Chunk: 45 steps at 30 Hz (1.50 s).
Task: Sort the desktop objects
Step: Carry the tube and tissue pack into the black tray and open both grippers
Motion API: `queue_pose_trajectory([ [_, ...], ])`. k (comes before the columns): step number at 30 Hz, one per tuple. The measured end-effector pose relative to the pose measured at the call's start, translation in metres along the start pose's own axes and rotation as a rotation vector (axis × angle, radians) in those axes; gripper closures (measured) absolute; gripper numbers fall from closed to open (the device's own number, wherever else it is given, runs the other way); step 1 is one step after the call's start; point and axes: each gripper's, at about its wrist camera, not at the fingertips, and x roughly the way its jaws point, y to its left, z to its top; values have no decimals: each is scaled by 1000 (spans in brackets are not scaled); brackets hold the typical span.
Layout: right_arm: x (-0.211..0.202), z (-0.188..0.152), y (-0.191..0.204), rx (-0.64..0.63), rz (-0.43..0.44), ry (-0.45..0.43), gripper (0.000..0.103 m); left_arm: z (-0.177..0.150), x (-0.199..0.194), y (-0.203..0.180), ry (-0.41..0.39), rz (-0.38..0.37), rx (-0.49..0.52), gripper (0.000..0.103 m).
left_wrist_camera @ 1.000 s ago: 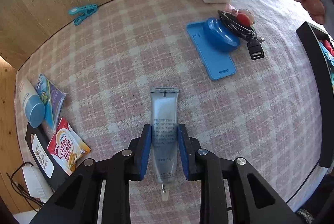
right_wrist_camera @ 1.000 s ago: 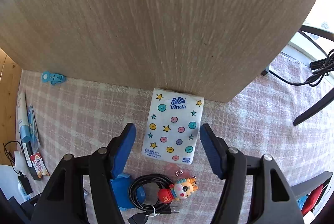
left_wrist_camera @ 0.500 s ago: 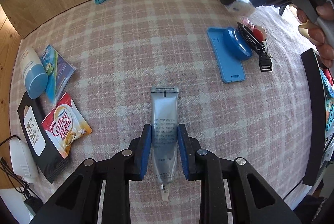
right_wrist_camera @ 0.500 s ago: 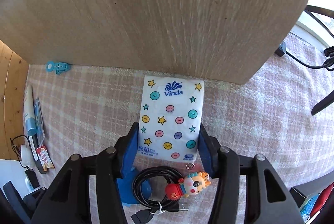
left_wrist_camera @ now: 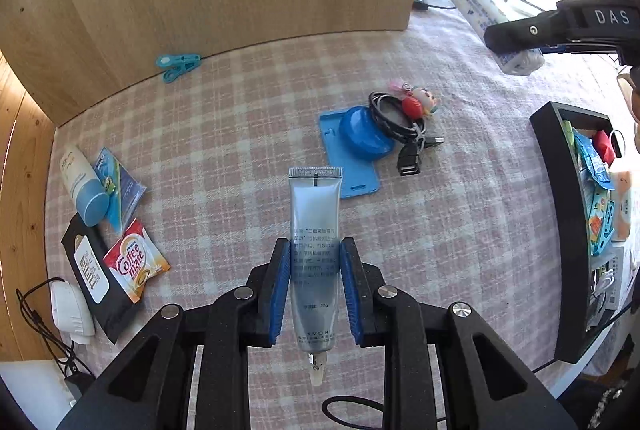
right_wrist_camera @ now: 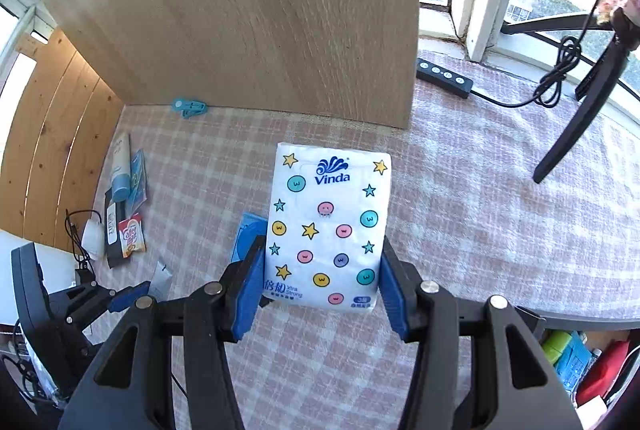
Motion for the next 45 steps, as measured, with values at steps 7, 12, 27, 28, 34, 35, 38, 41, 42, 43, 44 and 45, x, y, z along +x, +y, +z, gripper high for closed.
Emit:
queue_pose_trajectory([
  [7, -57, -65, -55, 57, -30, -63, 52, 12, -18, -70, -42, -80, 124, 80],
  [12, -80, -113, -106, 146, -89, -85, 52, 17, -23, -152, -55, -162, 221, 80],
  [27, -112, -200, -241, 382, -203, -84, 52, 9, -16, -311, -15, -302, 407, 80],
  [28, -112, -200, -244, 388, -199, -85, 52, 8, -15, -314, -12, -300, 414, 80],
  [34, -110, -197, -237, 366, -155, -73, 52, 5, -12, -320, 0, -299, 426, 79],
  [35, -108, -196, -233, 355, -147, -61, 52, 5, -13, -321, 0, -303, 427, 79],
  [38, -100, -194, -223, 314, -149, -9, 51, 7, -13, -322, 2, -304, 419, 73],
  [41, -99, -191, -220, 314, -197, -5, 49, 7, -15, -322, -8, -302, 416, 64],
  [42, -101, -190, -221, 318, -196, -14, 47, 7, -16, -321, -10, -301, 415, 63],
  [43, -103, -189, -222, 328, -190, -24, 46, 7, -16, -320, -13, -297, 413, 63],
  [44, -106, -189, -224, 340, -184, -32, 46, 7, -17, -319, -17, -293, 409, 63],
  [45, -108, -188, -226, 350, -179, -40, 46, 8, -17, -318, -21, -294, 404, 63],
])
